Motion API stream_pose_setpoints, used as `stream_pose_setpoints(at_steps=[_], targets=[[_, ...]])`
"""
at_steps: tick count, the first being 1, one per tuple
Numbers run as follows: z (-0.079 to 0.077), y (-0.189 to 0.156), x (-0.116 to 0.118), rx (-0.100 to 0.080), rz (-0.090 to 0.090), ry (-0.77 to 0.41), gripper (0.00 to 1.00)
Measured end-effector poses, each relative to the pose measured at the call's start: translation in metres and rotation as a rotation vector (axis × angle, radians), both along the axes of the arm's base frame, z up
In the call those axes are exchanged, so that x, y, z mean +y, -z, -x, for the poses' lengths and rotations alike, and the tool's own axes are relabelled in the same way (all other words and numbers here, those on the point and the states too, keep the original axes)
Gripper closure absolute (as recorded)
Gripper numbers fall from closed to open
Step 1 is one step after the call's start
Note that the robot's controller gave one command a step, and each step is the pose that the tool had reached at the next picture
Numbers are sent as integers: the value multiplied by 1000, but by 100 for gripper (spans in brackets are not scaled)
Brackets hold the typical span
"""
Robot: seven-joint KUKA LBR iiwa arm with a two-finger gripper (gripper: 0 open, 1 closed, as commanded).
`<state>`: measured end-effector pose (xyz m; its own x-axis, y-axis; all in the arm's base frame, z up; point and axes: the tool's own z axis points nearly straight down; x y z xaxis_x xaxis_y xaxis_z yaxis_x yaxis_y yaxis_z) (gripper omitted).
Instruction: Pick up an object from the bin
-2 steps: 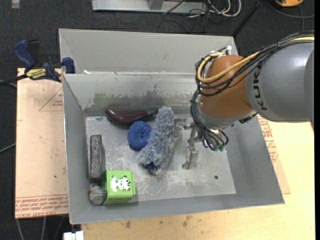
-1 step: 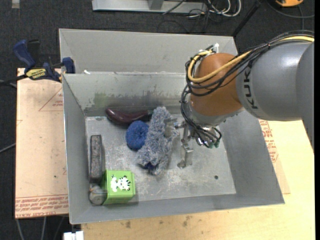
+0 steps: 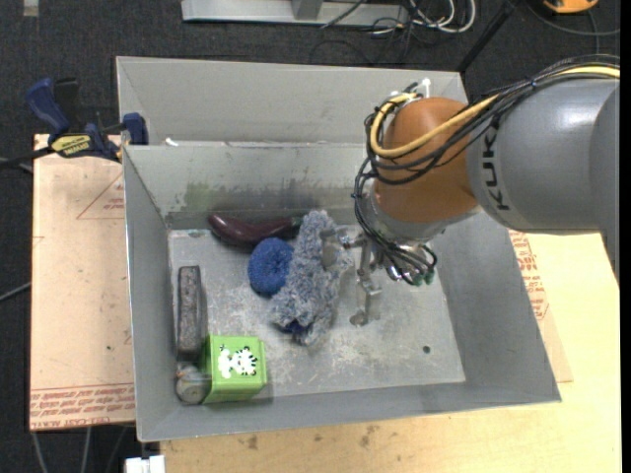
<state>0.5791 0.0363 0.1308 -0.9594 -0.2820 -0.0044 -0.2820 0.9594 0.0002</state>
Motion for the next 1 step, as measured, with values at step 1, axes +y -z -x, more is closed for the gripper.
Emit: stream_pose_setpoints(at_steps=[1], targets=[[0,55,22,-10,-1,-81,0]])
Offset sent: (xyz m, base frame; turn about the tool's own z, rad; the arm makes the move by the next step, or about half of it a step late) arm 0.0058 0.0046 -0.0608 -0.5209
